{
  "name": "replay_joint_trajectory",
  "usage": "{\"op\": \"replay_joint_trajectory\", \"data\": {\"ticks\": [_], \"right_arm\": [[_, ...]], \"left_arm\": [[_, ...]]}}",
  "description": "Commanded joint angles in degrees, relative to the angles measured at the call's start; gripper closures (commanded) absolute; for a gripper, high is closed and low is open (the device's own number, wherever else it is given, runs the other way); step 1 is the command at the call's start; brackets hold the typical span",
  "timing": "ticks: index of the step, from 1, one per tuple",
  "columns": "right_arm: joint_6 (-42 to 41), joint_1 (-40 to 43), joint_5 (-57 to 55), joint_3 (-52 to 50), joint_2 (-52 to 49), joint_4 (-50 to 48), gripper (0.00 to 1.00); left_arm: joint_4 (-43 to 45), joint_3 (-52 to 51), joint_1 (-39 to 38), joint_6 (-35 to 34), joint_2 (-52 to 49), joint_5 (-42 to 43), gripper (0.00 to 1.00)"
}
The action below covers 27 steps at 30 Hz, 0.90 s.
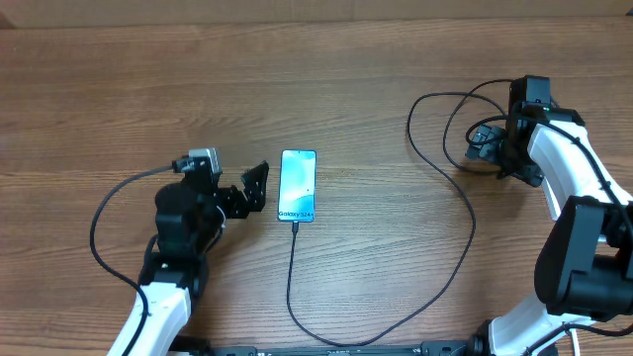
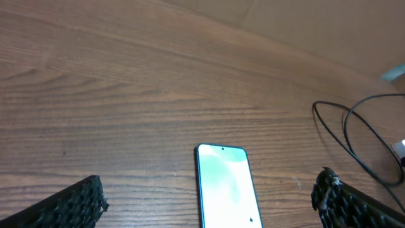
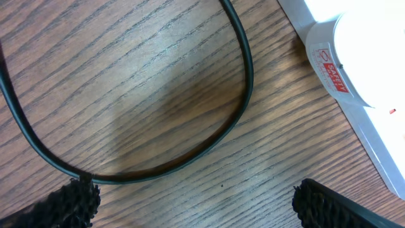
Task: Plug charger to phone and switch on socket
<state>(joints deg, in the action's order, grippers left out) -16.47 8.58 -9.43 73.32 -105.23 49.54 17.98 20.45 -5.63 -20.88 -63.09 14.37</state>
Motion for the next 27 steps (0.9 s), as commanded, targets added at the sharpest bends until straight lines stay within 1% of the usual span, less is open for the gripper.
{"op": "replay_joint_trajectory", "data": {"ticks": [1,15,24,27], "right_arm": [[0.0,-0.2,-0.4,-0.2,1.1,-0.2,0.00],[0.0,-0.2,-0.4,-0.2,1.1,-0.1,0.00],[0.0,-0.2,-0.4,-0.2,1.1,-0.1,0.00],[0.0,-0.2,-0.4,-0.2,1.1,-0.2,0.00]], "left_arm": [[1.7,-3.0,0.0,0.3,2.0,0.1,0.00],[2.3,-9.9,1.3,0.3,7.1,-0.3,0.00],[11.0,-18.2,3.0,-1.1,11.6,0.5,0.00],[12.0,-20.2,3.8,-2.3,13.4,0.7,0.00]]}}
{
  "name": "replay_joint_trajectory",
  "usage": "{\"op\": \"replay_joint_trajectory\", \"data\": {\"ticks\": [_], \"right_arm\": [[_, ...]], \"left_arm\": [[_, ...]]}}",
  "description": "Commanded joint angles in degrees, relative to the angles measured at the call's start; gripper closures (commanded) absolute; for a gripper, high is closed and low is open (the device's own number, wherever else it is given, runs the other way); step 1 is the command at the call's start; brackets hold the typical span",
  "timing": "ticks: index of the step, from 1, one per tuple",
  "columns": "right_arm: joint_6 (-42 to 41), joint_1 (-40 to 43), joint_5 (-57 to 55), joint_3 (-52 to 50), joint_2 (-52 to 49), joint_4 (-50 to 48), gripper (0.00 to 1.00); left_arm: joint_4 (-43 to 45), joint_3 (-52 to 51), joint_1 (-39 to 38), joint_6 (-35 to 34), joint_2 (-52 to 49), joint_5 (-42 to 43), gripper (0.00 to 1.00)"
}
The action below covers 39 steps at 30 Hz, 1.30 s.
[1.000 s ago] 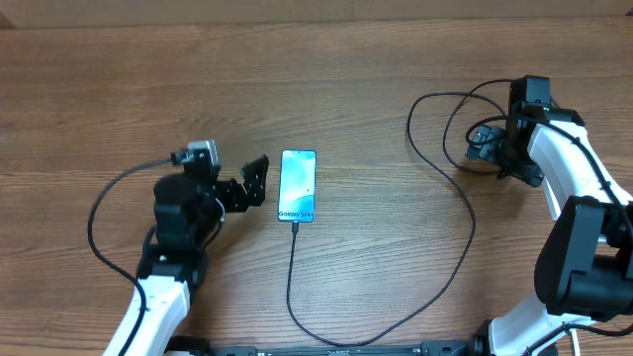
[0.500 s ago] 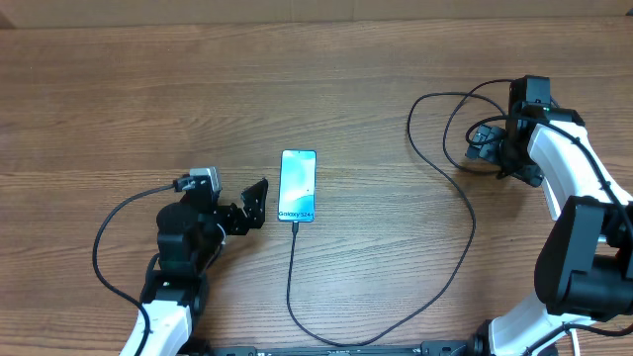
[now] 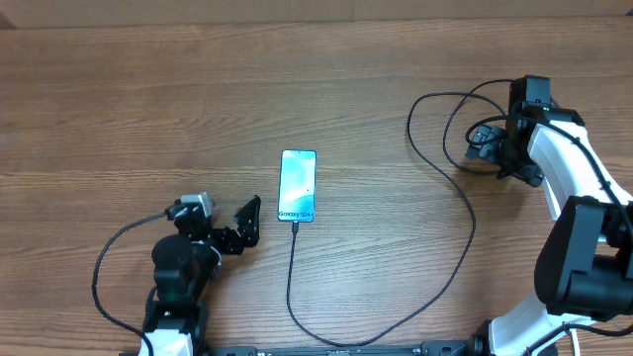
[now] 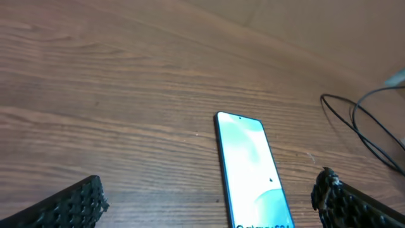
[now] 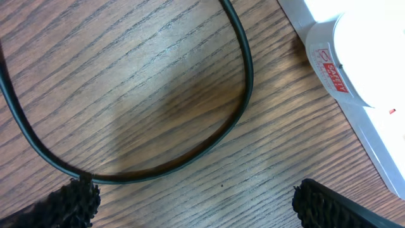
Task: Plug charger to phone and switch on socket
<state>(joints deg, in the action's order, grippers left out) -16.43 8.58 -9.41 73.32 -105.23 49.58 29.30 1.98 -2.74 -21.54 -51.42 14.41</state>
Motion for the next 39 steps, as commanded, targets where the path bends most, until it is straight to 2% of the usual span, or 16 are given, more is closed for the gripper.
{"op": "replay_joint_trajectory", "data": {"ticks": [1,9,17,26,31,39], "right_arm": [[0.0,-0.2,-0.4,-0.2,1.1,-0.2,0.00],[0.0,-0.2,-0.4,-0.2,1.1,-0.2,0.00],[0.0,-0.2,-0.4,-0.2,1.1,-0.2,0.00],[0.0,-0.2,-0.4,-0.2,1.1,-0.2,0.00],[0.0,-0.2,-0.4,-0.2,1.1,-0.2,0.00],[0.0,-0.2,-0.4,-0.2,1.1,-0.2,0.00]], "left_arm": [[-0.3,-1.7,1.3,-1.6,2.2,0.6,0.00],[-2.7,-1.7,2.4,-1.6,5.8,0.7,0.00],[-10.4,-1.7,2.4,-1.1,13.2,0.4,0.00],[-21.8,-1.7,2.4,0.3,25.8,-0.4,0.00],[-33.0,-1.7,2.3,0.8,37.3,-1.2,0.00],[-32.5,-1.7,2.1,7.3,50.9,-0.8,0.00]]}}
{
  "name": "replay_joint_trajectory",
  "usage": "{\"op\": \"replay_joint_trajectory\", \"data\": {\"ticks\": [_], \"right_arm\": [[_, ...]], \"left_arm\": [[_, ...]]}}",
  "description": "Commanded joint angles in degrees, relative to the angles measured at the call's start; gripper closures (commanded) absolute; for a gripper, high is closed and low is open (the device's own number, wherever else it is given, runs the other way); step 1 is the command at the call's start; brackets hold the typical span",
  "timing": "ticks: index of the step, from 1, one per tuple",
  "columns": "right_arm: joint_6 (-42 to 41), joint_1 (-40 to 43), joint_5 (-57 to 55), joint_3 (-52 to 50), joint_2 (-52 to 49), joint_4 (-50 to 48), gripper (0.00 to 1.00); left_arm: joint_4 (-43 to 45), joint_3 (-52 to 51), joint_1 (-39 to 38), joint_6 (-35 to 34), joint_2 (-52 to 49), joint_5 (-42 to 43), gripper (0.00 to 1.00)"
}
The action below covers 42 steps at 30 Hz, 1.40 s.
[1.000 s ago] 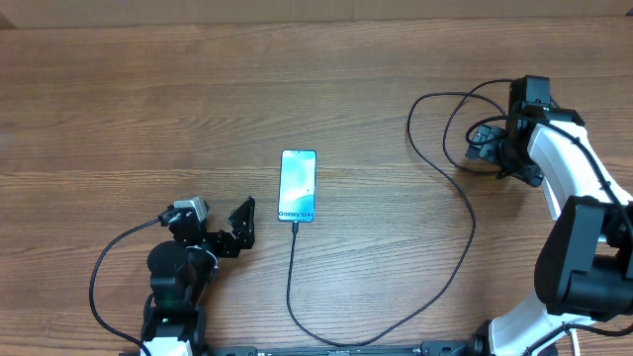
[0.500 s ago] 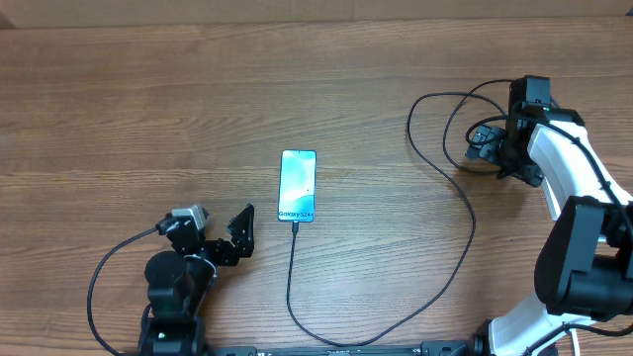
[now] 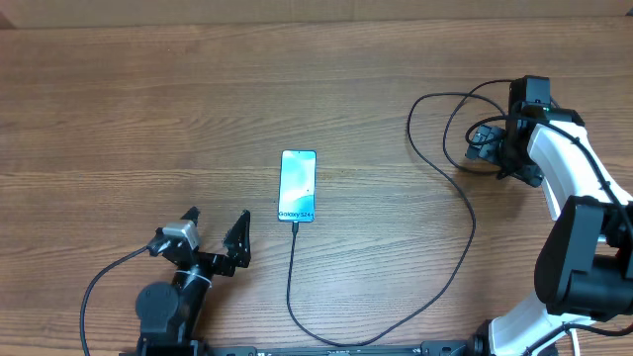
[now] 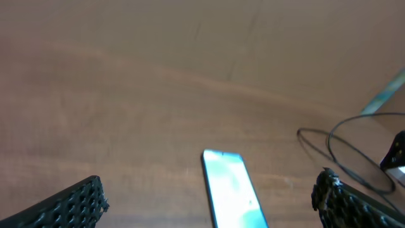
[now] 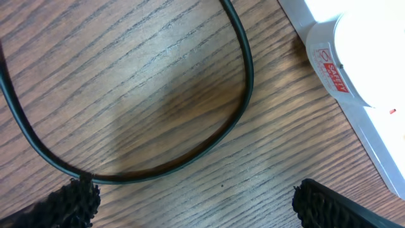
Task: Plug charger to phone and switch on socket
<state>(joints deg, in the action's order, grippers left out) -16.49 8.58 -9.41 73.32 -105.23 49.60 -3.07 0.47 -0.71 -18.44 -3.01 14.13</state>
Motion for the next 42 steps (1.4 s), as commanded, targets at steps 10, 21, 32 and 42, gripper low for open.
{"op": "replay_joint_trajectory", "data": {"ticks": [10,21,32,42], "right_arm": [[0.0,-0.2,-0.4,-0.2,1.1,-0.2,0.00],[0.0,-0.2,-0.4,-0.2,1.1,-0.2,0.00],[0.0,-0.2,-0.4,-0.2,1.1,-0.2,0.00],[0.0,-0.2,-0.4,-0.2,1.1,-0.2,0.00]], "left_arm": [[-0.4,-0.2,-0.1,15.3,2.8,-1.3,0.00],[-0.1,-0.2,-0.1,15.3,2.8,-1.4,0.00],[-0.1,-0.2,-0.1,15.3,2.8,-1.4,0.00],[-0.1,-0.2,-0.1,15.3,2.8,-1.4,0.00]]}}
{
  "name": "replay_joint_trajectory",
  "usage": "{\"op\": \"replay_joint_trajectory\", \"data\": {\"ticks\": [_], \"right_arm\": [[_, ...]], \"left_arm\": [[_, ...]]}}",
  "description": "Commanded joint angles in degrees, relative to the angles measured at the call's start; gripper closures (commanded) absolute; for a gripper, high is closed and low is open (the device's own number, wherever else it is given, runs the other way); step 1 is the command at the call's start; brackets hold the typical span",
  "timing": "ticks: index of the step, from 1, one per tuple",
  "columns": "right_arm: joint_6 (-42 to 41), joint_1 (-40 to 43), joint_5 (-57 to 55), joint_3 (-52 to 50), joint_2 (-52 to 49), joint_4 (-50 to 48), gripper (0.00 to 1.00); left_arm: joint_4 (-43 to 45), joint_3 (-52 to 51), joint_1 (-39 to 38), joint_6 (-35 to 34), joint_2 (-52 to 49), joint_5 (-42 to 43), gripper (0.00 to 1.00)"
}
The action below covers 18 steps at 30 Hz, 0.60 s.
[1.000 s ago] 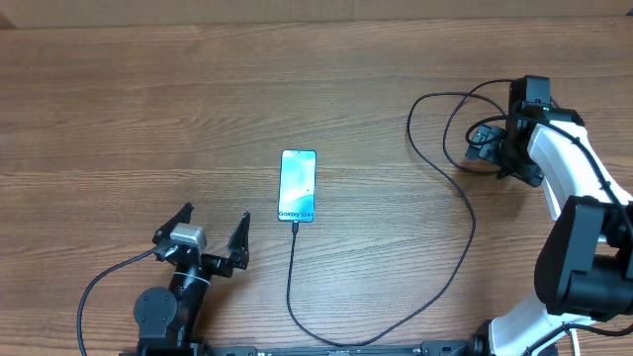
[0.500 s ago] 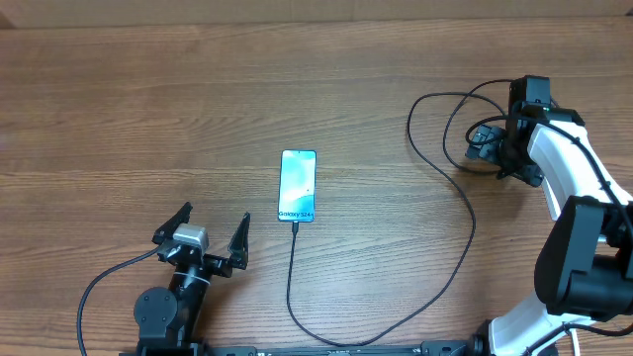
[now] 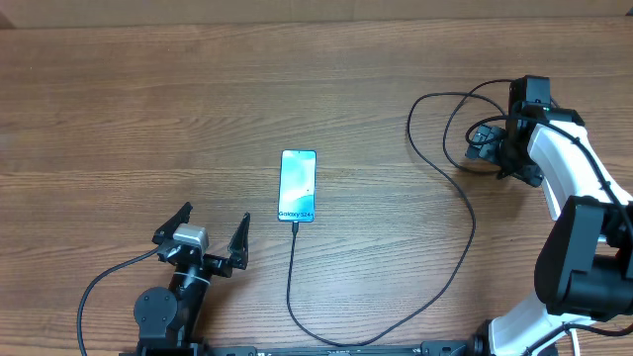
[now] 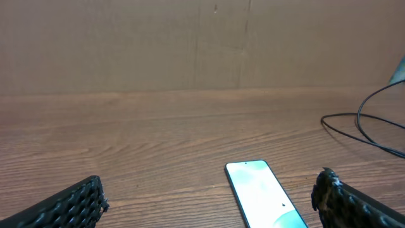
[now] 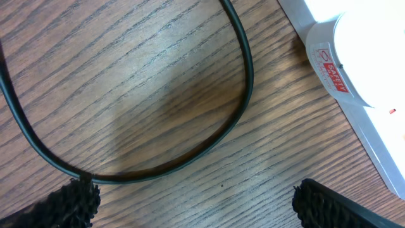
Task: Plug charger to phone and switch on socket
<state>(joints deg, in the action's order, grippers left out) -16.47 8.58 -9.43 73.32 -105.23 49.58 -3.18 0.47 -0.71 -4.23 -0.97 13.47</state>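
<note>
The phone (image 3: 298,185) lies face up mid-table with its screen lit, and the black charger cable (image 3: 293,277) runs into its near end. That cable loops right and up to the white socket (image 5: 354,69) at the far right, mostly hidden under my right arm in the overhead view. My left gripper (image 3: 210,230) is open near the front edge, left of and below the phone (image 4: 266,193), holding nothing. Over the table beside the socket, my right gripper (image 3: 482,144) is open, with a cable loop (image 5: 190,133) lying between its fingers.
A cardboard wall (image 4: 190,44) stands along the table's far edge. Slack cable coils (image 3: 445,109) lie left of the socket. The left arm's own grey cable (image 3: 104,287) curls along the front left.
My left gripper has tilted up, so its camera now faces the back wall with the phone low in view. The right arm, phone and cable have not moved.
My left gripper stood open right beside the phone's left edge, with the cable in the phone. It was then further back toward the front edge at each moment, and now rests low at the front left. The right gripper stayed open by the socket throughout.
</note>
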Motion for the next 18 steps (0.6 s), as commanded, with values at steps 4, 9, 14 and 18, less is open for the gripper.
{"op": "replay_joint_trajectory", "data": {"ticks": [4,9,14,18], "right_arm": [[0.0,-0.2,-0.4,-0.2,1.1,-0.2,0.00],[0.0,-0.2,-0.4,-0.2,1.1,-0.2,0.00],[0.0,-0.2,-0.4,-0.2,1.1,-0.2,0.00],[0.0,-0.2,-0.4,-0.2,1.1,-0.2,0.00]], "left_arm": [[0.0,-0.2,-0.1,1.0,0.7,-0.7,0.01],[0.0,-0.2,-0.1,1.0,0.7,-0.7,0.00],[0.0,-0.2,-0.1,1.0,0.7,-0.8,0.00],[0.0,-0.2,-0.1,1.0,0.7,-0.7,0.00]]}}
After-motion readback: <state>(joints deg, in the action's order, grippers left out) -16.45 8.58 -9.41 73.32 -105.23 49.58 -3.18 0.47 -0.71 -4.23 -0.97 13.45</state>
